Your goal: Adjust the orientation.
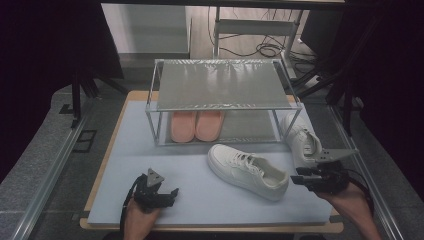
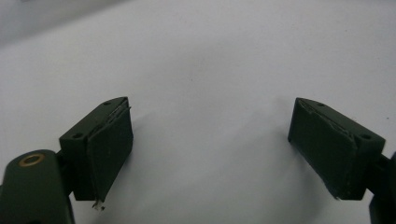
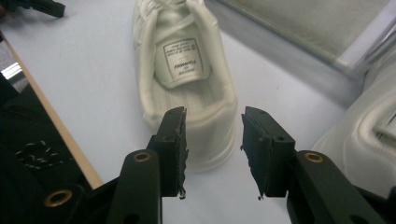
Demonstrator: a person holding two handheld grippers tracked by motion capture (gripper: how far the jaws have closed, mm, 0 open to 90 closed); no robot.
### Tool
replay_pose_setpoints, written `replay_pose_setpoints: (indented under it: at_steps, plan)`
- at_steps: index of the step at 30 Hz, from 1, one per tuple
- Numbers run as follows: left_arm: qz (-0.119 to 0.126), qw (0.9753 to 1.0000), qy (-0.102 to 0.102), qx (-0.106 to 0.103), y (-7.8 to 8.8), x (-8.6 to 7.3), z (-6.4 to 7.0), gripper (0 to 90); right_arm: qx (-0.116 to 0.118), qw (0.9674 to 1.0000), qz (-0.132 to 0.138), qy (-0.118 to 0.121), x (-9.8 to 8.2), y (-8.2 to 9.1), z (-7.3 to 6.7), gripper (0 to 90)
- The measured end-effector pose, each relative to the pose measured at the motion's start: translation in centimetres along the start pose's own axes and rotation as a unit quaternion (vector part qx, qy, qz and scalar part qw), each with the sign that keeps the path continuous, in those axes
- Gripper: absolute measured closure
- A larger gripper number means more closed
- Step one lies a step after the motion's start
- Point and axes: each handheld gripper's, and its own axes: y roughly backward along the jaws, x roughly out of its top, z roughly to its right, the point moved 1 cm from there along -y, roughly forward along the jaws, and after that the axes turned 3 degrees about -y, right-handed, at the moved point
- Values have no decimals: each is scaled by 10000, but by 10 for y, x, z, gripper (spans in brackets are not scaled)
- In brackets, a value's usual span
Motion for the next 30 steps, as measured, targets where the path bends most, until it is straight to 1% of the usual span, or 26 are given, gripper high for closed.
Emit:
replay_pose_setpoints:
  at_steps: [1, 6, 11, 16, 19, 20, 22, 25, 26, 30]
  plan:
    - [23, 10000, 27, 3, 0, 0, 0, 139, -9, 10000, -34, 27, 4, -2, 0, 588]
    - [22, 10000, 23, 4, 0, 0, 0, 139, -12, 9997, -181, 136, 20, -12, 0, 583]
    - [3, 10000, -16, 3, 0, 0, 0, 139, -1, 9990, -372, 233, 32, -23, 0, 576]
    - [4, 10000, -14, 3, 0, 0, 0, 139, -75, 9973, -616, 383, 42, -35, 1, 560]
    - [6, 10000, 3, 3, 0, 0, 0, 139, -128, 9956, -808, 462, 48, -43, 3, 555]
    - [5, 10000, 1, 2, 0, 0, 0, 139, -115, 9945, -906, 506, 50, -47, 4, 552]
    - [4, 10000, 1, 1, 0, 0, 0, 139, -170, 9922, -1092, 576, 54, -53, 4, 550]
    - [4, 10000, 1, 0, 0, 0, 0, 139, -215, 9873, -1390, 736, 60, -64, 5, 548]
    - [4, 10000, 1, 1, 0, 0, 0, 139, -240, 9858, -1477, 757, 62, -67, 5, 548]
    - [4, 10000, 0, 1, 0, 0, 0, 139, -263, 9780, -1850, 930, 69, -81, 5, 548]
